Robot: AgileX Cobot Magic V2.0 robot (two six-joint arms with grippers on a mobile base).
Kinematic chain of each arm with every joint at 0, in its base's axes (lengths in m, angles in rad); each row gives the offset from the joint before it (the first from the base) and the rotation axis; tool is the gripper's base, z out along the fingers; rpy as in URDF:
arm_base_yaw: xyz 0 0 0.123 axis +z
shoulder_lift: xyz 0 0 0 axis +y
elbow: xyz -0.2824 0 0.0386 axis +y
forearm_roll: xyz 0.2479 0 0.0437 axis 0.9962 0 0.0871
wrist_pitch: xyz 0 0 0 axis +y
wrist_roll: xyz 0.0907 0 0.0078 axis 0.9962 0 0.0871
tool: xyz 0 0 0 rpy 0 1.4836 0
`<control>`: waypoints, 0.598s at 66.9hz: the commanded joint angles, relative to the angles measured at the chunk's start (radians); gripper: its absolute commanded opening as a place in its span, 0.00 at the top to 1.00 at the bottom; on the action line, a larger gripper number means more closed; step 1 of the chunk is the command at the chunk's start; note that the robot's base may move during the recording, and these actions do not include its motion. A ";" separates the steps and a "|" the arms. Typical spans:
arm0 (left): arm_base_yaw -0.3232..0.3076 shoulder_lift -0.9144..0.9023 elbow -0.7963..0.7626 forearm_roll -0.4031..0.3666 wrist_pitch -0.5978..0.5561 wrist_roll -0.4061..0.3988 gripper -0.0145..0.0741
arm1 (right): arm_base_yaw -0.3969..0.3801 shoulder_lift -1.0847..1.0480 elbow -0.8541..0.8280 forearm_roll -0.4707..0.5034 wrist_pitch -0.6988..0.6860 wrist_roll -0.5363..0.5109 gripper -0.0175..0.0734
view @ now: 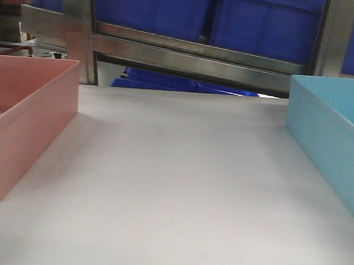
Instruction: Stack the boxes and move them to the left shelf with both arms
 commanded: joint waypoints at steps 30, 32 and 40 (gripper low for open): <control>0.001 -0.127 -0.043 -0.146 0.050 -0.010 0.84 | -0.004 -0.020 -0.017 -0.008 -0.088 -0.005 0.75; 0.001 -0.150 -0.047 -0.175 0.059 -0.010 0.84 | -0.004 -0.020 -0.017 -0.008 -0.088 -0.005 0.75; 0.001 -0.243 -0.049 -0.296 0.089 -0.010 0.84 | -0.004 -0.020 -0.017 -0.008 -0.088 -0.005 0.75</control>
